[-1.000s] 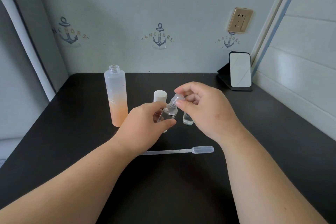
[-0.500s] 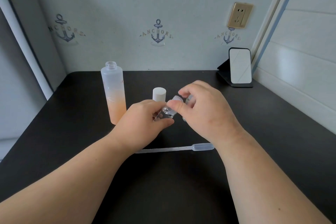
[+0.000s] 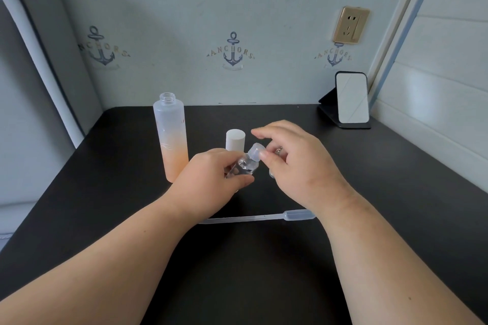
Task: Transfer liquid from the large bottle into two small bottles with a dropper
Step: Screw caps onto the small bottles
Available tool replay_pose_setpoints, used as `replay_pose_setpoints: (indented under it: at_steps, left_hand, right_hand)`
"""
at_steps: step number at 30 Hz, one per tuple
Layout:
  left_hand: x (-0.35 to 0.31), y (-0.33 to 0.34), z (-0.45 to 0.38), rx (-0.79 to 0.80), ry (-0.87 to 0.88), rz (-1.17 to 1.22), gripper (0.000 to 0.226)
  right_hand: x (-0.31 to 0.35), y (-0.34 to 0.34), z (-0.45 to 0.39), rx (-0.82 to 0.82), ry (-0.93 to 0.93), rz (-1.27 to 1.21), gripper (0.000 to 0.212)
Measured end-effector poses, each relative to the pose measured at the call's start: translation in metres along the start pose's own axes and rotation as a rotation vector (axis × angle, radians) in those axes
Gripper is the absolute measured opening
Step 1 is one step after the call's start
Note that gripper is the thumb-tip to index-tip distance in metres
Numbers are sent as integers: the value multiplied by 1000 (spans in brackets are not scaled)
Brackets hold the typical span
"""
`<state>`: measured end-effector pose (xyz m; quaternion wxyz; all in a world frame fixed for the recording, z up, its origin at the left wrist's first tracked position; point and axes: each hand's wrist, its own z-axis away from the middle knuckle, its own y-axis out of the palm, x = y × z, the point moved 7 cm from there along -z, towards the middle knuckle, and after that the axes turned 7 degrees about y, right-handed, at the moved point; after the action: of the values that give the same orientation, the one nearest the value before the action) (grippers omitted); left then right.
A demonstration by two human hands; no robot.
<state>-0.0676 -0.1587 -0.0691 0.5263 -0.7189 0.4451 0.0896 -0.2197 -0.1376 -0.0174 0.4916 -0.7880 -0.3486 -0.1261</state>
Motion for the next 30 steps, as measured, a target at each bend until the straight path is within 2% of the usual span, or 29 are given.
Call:
replay_pose_setpoints:
  at_steps: [2,6,11,15,18,21,25,28,30]
  left_hand:
    - [0,0,0,4,7,-14,11]
    - [0,1,1,10,9,-19,9]
    - [-2,-1,-1,7,15,-27,13]
    - [-1,0,0,14,14,-36,5]
    - [-3,0,0,10,14,-29,6]
    - [-3,-1,-1,13,22,-32,13]
    - [-2,2,-2,20,27,-45,12]
    - [0,2,-2,11,17,-54,11]
    - [-1,2,-4,7,28,-62,25]
  right_hand:
    - [0,3,0,22,-7,24,25]
    - [-6,1,-2,-45,70,8,12]
    - [-5,5,-1,25,26,23,29]
    - [-9,9,-4,7,94,67,12]
    - [-11,5,-3,-31,118,48,16]
    - [-3,8,1,23,41,56,31]
    - [-9,9,-2,15,108,84,13]
    - [-8,7,-1,5,112,71,20]
    - [-4,7,0,18,71,68,30]
